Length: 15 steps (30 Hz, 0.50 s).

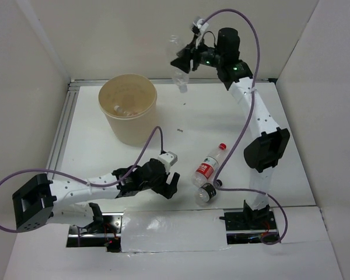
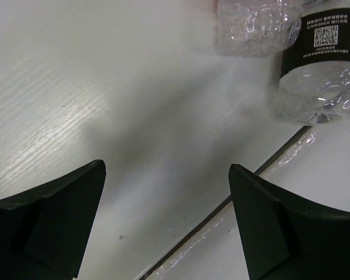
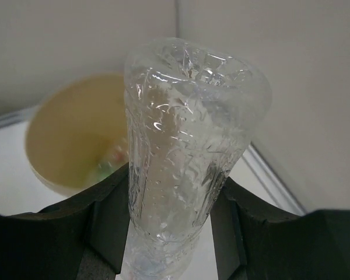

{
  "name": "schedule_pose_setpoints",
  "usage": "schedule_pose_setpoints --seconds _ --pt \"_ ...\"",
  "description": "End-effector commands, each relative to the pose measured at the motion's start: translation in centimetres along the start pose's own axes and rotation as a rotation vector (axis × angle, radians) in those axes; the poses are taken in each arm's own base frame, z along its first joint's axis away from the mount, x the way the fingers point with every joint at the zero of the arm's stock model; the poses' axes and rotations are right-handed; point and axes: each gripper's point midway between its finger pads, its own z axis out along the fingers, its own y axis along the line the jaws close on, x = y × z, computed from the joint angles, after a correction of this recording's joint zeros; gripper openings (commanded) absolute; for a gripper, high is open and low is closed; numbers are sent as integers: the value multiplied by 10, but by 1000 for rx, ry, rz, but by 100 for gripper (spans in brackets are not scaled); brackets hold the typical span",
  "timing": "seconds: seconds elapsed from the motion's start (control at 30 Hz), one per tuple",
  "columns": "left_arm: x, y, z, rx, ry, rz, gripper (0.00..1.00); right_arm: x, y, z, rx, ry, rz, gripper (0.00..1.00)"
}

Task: Put the plastic bottles in the bin

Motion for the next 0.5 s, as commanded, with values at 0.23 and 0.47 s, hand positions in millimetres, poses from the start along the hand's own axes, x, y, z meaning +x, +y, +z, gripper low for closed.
schedule_pose_setpoints --seconds 0.23,0.47 --pt "8 -28 4 73 -23 -1 98 -107 131 105 -277 -449 -169 28" --pt "-13 -35 -3 84 -88 37 99 -62 139 143 -272 -356 -64 93"
